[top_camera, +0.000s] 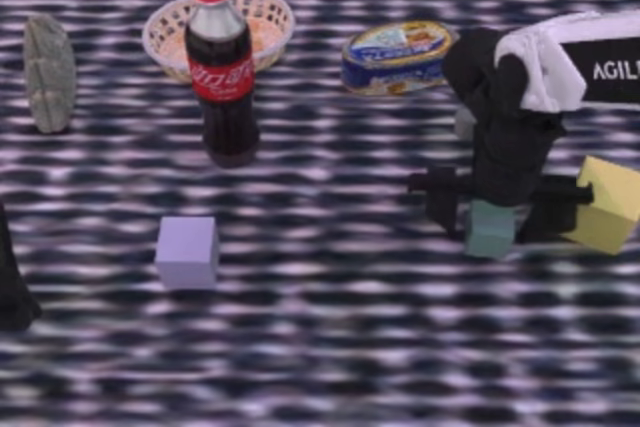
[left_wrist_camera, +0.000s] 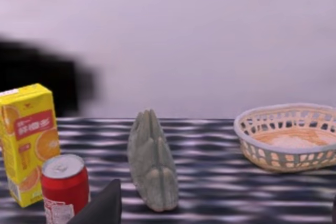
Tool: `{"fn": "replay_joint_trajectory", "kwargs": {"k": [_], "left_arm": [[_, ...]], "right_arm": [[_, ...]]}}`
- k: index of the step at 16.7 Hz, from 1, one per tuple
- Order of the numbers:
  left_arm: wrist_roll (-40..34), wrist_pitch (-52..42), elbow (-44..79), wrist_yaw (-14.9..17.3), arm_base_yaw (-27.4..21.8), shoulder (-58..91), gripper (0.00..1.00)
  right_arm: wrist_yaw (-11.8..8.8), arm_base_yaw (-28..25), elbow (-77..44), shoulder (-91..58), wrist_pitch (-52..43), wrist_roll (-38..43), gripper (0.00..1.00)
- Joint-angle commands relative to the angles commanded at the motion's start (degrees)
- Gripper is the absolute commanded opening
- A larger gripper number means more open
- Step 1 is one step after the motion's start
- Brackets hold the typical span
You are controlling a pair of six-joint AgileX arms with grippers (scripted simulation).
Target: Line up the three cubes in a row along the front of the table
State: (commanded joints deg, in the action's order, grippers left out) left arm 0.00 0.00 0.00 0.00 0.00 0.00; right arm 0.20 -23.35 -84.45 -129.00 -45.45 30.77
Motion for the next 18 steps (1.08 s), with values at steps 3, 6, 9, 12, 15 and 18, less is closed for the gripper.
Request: {"fn": "replay_joint_trajectory", "kwargs": {"k": [3, 6, 9, 12, 15, 18], "left_arm": [[0.0, 0.0, 0.0, 0.0, 0.0, 0.0, 1.0], [0.0, 0.0, 0.0, 0.0, 0.0, 0.0, 1.0], [0.0, 0.0, 0.0, 0.0, 0.0, 0.0, 1.0], [0.0, 0.0, 0.0, 0.0, 0.0, 0.0, 1.0], [0.0, 0.0, 0.0, 0.0, 0.0, 0.0, 1.0], [0.0, 0.0, 0.0, 0.0, 0.0, 0.0, 1.0]], "right_arm": [[0.0, 0.0, 0.0, 0.0, 0.0, 0.0, 0.1], [0.0, 0.0, 0.0, 0.0, 0.0, 0.0, 0.0], [0.0, 0.0, 0.0, 0.0, 0.0, 0.0, 0.0], [0.0, 0.0, 0.0, 0.0, 0.0, 0.0, 0.0], [0.82, 0.04, -1.2, 2.29, -2.0, -0.52, 0.0], [0.84, -0.13, -4.17, 4.33, -7.26, -0.51, 0.0]]}}
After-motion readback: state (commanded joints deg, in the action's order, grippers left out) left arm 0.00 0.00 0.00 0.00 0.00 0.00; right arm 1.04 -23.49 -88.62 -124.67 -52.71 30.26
